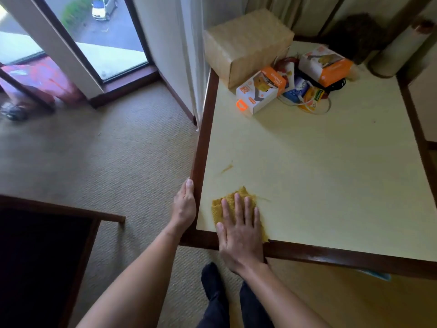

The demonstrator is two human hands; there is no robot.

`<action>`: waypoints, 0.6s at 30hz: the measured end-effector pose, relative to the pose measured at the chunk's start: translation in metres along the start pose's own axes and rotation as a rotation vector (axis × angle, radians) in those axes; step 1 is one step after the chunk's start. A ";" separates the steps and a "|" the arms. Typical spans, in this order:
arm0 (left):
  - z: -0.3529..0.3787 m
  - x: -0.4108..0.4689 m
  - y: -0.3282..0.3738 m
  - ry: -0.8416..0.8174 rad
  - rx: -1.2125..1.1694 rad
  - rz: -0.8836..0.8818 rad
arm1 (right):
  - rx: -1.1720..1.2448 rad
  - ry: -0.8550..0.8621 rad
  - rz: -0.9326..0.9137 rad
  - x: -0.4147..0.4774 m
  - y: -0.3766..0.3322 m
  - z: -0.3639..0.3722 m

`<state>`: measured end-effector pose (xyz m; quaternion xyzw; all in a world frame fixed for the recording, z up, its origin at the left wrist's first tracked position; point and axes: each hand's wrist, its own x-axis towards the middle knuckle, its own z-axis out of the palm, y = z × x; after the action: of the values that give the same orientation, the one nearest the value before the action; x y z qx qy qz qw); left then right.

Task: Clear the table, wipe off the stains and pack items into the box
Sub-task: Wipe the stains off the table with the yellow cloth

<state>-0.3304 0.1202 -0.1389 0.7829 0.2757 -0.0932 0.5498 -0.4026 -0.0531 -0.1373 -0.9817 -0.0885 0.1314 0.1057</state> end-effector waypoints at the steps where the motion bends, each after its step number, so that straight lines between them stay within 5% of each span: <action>1: 0.000 -0.001 0.000 -0.004 0.005 -0.007 | 0.014 0.002 -0.012 0.012 -0.009 -0.001; 13: 0.007 0.058 0.025 0.003 0.206 -0.041 | -0.064 0.001 -0.064 0.271 -0.011 -0.058; 18: 0.021 0.076 0.038 0.046 0.254 -0.021 | -0.050 0.007 -0.082 0.264 -0.013 -0.055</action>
<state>-0.2432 0.1166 -0.1503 0.8452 0.2826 -0.1150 0.4388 -0.1385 0.0029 -0.1456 -0.9800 -0.1317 0.1214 0.0865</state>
